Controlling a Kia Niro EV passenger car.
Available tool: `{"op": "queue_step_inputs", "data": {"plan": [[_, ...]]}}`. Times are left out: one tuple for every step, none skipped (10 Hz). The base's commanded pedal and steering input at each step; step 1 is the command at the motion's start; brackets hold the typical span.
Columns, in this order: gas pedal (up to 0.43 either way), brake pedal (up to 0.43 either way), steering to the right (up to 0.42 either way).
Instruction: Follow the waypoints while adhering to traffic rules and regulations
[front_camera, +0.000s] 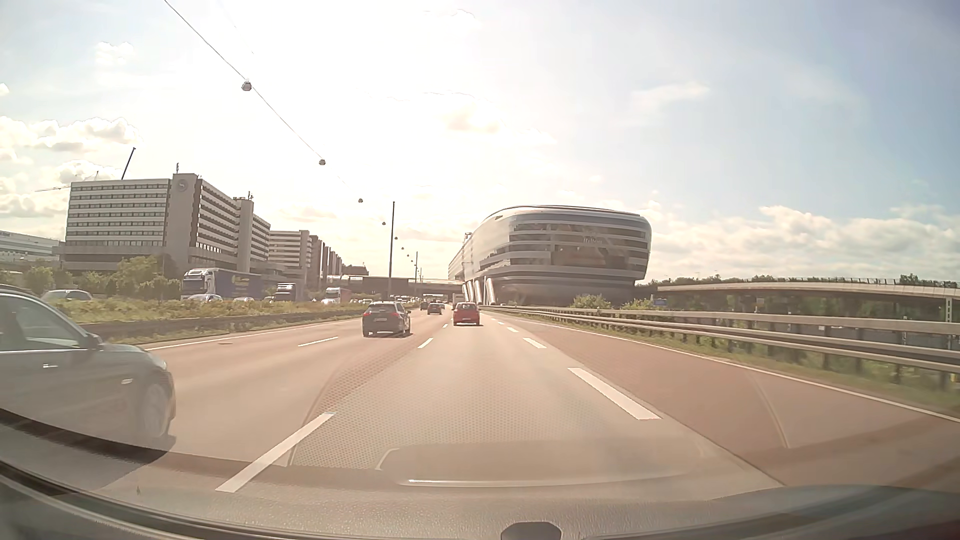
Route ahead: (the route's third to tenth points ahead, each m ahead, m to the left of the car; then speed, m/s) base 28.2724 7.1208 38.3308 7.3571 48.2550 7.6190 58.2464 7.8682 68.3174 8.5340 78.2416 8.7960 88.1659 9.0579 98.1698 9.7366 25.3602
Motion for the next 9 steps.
{"op": "queue_step_inputs", "data": {"plan": [[0.150, 0.000, -0.006], [0.150, 0.000, -0.005], [0.157, 0.000, -0.004], [0.157, 0.000, -0.004], [0.157, 0.000, -0.004], [0.157, 0.000, -0.004], [0.157, 0.000, -0.004], [0.157, 0.000, -0.004], [0.157, 0.000, -0.005]]}}
